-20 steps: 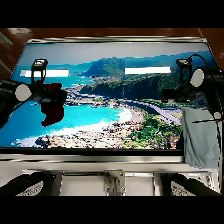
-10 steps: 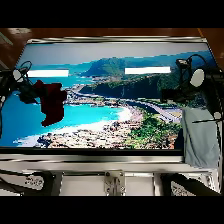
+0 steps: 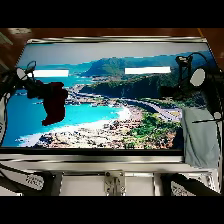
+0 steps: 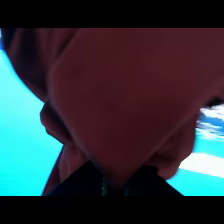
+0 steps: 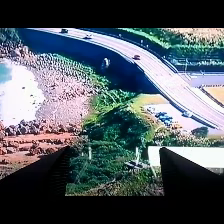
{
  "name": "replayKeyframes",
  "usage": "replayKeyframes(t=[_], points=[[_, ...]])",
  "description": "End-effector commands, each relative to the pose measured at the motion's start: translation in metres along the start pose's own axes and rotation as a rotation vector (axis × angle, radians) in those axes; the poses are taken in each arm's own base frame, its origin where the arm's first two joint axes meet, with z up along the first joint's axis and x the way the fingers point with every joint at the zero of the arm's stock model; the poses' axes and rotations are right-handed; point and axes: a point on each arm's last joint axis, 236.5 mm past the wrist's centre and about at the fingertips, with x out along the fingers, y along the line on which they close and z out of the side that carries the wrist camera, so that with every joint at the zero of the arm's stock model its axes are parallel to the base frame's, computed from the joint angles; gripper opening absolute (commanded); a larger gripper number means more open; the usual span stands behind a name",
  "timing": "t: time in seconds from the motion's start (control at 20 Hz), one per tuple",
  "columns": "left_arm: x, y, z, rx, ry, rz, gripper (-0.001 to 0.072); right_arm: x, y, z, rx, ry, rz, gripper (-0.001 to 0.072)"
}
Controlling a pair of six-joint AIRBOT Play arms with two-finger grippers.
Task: Fold the shirts.
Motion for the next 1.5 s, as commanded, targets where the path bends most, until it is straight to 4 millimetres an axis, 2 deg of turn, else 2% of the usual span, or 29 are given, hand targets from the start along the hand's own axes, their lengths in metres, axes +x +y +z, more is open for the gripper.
replayKeyframes(t=[0.0,0.05,0.1,0.2,0.25,0.3,0.35,0.4,0.45,0.5,0.55,0.6,0.65,0.75,0.85,0.9,1.0,1.05,1.1,1.15,1.25,1.35,1.45], points=[[-0.111,-0.082,0.035,0.208,-0.262,-0.110,0.0045,-0.002,-0.005,0.012,-0.044,-0.050,-0.025,0.0683],[-0.158,-0.115,0.035,0.269,-0.360,-0.153,0.0045,-0.005,-0.008,0.013,-0.059,-0.056,-0.037,0.0682],[-0.210,-0.150,0.027,0.334,-0.464,-0.211,0.0045,-0.014,-0.008,0.017,-0.077,-0.078,-0.043,0.0682],[-0.303,-0.210,-0.008,0.432,-0.639,-0.351,0.0044,-0.046,-0.013,0.030,-0.105,-0.160,-0.076,0.0683],[-0.340,-0.232,-0.029,0.454,-0.700,-0.431,0.0045,-0.070,-0.015,0.039,-0.114,-0.221,-0.096,0.0683],[-0.369,-0.250,-0.051,0.473,-0.737,-0.506,0.0044,-0.094,-0.017,0.045,-0.120,-0.282,-0.111,0.0683],[-0.388,-0.266,-0.074,0.490,-0.740,-0.574,0.0045,-0.123,-0.019,0.051,-0.125,-0.351,-0.132,0.0682],[-0.396,-0.280,-0.094,0.514,-0.721,-0.625,0.0045,-0.149,-0.021,0.053,-0.128,-0.409,-0.147,0.0683],[-0.395,-0.294,-0.111,0.542,-0.694,-0.659,0.0045,-0.174,-0.021,0.052,-0.129,-0.466,-0.156,0.0683],[-0.385,-0.309,-0.126,0.568,-0.649,-0.682,0.0045,-0.192,-0.020,0.048,-0.128,-0.506,-0.158,0.0682],[-0.366,-0.322,-0.138,0.573,-0.592,-0.692,0.0045,-0.205,-0.020,0.041,-0.126,-0.524,-0.158,0.0683],[-0.338,-0.334,-0.152,0.569,-0.519,-0.690,0.0045,-0.211,-0.019,0.031,-0.122,-0.514,-0.154,0.0682],[-0.301,-0.345,-0.169,0.576,-0.435,-0.671,0.0045,-0.211,-0.020,0.019,-0.116,-0.475,-0.154,0.0682],[-0.216,-0.351,-0.207,0.588,-0.257,-0.588,0.0045,-0.191,-0.024,-0.015,-0.086,-0.319,-0.150,0.0682],[-0.136,-0.340,-0.237,0.516,-0.106,-0.496,0.0045,-0.157,-0.021,-0.040,-0.084,-0.193,-0.125,0.0682],[-0.101,-0.328,-0.249,0.493,-0.046,-0.443,0.0046,-0.136,-0.017,-0.052,-0.082,-0.141,-0.100,0.0682],[-0.056,-0.301,-0.261,0.401,0.055,-0.352,0.0056,-0.087,-0.005,-0.077,-0.057,-0.051,-0.028,0.0682],[-0.048,-0.294,-0.261,0.371,0.079,-0.342,0.0181,-0.065,0.003,-0.088,-0.025,-0.021,0.015,0.0682],[-0.046,-0.290,-0.255,0.335,0.092,-0.342,0.0460,-0.044,0.016,-0.098,0.008,0.007,0.076,0.0682],[-0.049,-0.285,-0.247,0.295,0.100,-0.348,0.0664,-0.030,0.028,-0.106,0.036,0.033,0.134,0.0682],[-0.059,-0.264,-0.229,0.291,0.123,-0.320,0.0673,-0.010,0.047,-0.108,0.043,0.063,0.221,0.0682],[-0.078,-0.232,-0.212,0.343,0.142,-0.283,0.0674,0.006,0.051,-0.097,0.046,0.051,0.241,0.0682],[-0.095,-0.197,-0.206,0.358,0.165,-0.252,0.0673,0.028,0.053,-0.094,0.065,0.079,0.253,0.0682]])
